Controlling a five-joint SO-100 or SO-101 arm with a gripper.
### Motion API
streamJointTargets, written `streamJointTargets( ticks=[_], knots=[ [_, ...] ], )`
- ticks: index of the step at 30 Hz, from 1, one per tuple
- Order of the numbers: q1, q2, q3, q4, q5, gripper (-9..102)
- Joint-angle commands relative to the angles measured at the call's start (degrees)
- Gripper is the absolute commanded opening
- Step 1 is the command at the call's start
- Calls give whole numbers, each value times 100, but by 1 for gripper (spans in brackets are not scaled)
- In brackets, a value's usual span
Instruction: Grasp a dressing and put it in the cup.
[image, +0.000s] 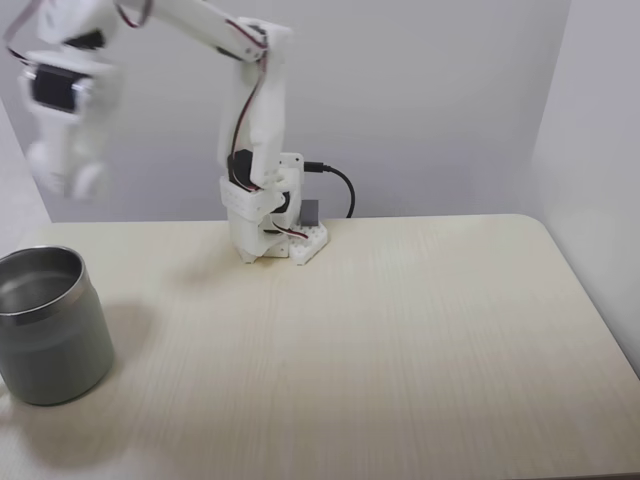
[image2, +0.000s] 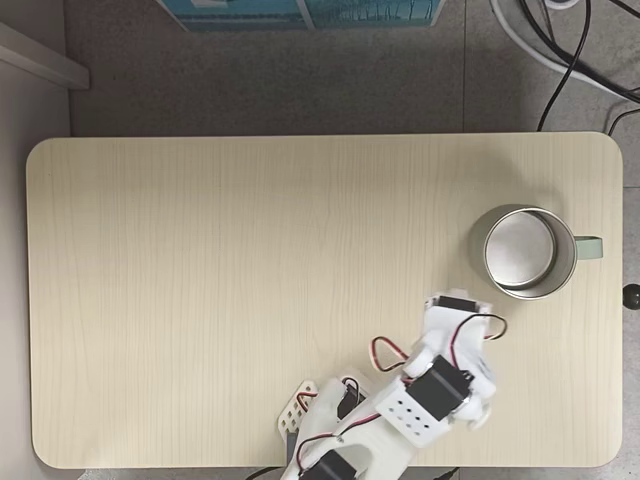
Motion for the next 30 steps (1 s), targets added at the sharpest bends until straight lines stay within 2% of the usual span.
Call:
streamJointTargets(
  ticks=[1,9,18,19,23,30],
  knots=[
    [158,642,1274,202,114,0],
    [149,2153,3032,202,316,0],
    [0,2716,3208,176,396,0],
    [9,2716,3199,176,396,2],
    [79,2558,3146,193,369,21],
    [149,2171,3015,193,325,24]
  ],
)
